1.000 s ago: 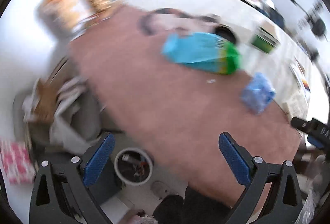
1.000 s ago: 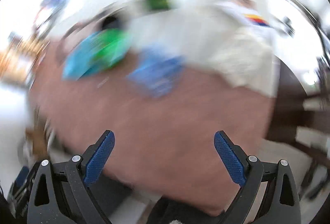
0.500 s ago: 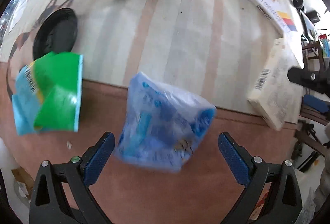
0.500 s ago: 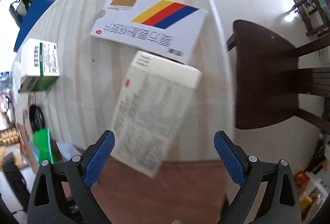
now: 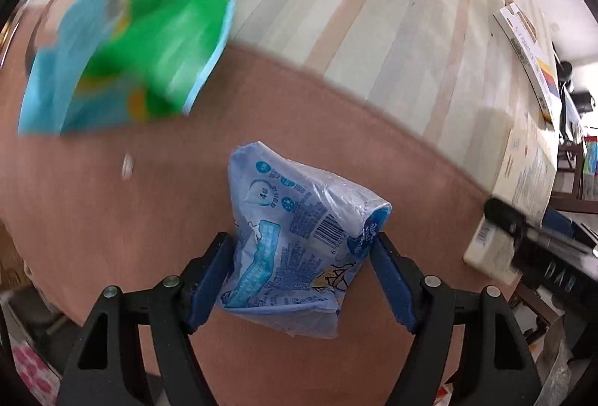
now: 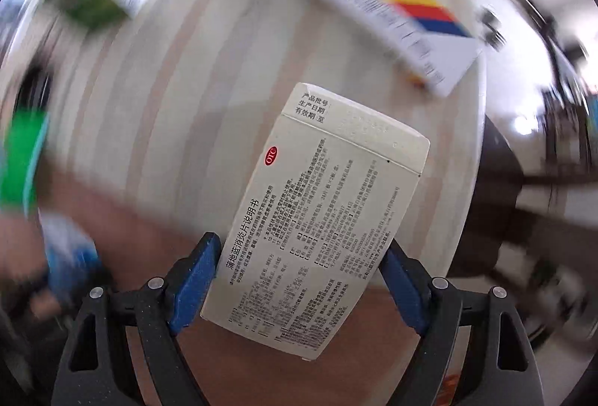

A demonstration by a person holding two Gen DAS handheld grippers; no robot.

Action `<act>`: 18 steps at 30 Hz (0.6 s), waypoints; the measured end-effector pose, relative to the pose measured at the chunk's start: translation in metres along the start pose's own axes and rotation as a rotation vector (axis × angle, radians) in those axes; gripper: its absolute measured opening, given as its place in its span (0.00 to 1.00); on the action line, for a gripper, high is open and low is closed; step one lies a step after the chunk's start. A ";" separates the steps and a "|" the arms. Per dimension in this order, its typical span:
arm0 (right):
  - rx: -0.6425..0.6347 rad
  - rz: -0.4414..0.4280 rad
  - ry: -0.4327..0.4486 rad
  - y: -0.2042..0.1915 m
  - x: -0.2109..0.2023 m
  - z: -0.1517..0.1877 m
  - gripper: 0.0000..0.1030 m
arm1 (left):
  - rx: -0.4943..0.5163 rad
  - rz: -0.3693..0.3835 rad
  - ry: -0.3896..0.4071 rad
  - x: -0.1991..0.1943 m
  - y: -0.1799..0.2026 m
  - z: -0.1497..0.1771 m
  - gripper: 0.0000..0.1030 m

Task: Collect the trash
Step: 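Grasp the blue plastic bag with the left tool while the right tool grasps the white leaflet, then carry the blue bag and white leaflet toward the trash bin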

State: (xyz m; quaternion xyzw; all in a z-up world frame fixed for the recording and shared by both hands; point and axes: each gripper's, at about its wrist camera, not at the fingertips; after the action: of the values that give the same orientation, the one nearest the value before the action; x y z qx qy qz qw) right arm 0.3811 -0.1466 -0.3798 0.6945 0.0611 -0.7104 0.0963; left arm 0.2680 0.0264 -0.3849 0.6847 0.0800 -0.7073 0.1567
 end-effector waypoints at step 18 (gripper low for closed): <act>0.000 -0.016 0.053 0.022 -0.004 0.045 0.80 | -0.006 -0.035 0.079 -0.008 0.018 0.057 0.69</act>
State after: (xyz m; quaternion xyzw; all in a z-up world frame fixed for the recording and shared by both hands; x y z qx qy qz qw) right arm 0.3418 -0.1778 -0.3734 0.7124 0.0693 -0.6926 0.0890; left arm 0.2200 -0.0082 -0.3725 0.7100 0.1001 -0.6823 0.1429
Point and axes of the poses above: each gripper's, at about its wrist camera, not at the fingertips, and x roughly the way its jaws point, y to its right, z to its underside, and after that the axes turned 11 degrees about x, right-handed
